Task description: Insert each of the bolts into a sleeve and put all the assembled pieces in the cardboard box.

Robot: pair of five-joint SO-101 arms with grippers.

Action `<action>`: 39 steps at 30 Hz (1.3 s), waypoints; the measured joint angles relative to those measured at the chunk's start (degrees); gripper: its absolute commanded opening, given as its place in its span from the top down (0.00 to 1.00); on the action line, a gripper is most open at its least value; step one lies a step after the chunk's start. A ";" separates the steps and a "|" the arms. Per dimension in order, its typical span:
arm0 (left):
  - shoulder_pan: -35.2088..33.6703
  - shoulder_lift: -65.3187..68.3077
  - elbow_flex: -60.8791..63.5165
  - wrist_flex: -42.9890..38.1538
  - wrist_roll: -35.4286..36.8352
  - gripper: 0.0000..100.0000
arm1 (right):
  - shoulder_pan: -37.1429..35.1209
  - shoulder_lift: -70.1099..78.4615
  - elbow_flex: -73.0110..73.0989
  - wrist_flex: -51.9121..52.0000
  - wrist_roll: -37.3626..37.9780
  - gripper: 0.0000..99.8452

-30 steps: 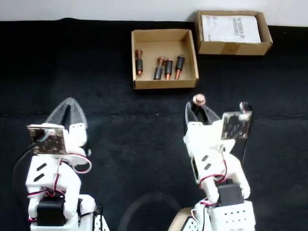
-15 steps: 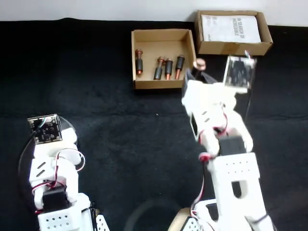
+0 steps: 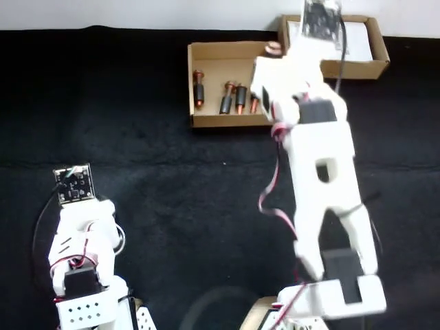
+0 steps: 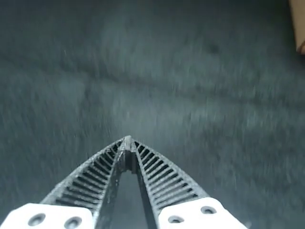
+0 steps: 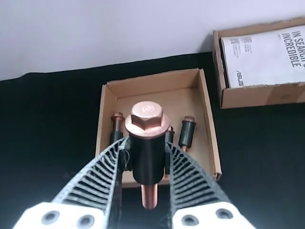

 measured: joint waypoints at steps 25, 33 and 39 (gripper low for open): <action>0.00 0.00 0.00 7.12 0.00 0.99 | -0.26 59.78 -51.60 7.38 8.62 0.99; 0.00 0.00 0.00 7.12 0.00 0.99 | -0.26 65.23 -53.63 7.38 8.62 0.99; 0.00 0.00 0.00 7.12 0.00 0.99 | -0.35 67.52 -55.47 7.82 8.62 0.94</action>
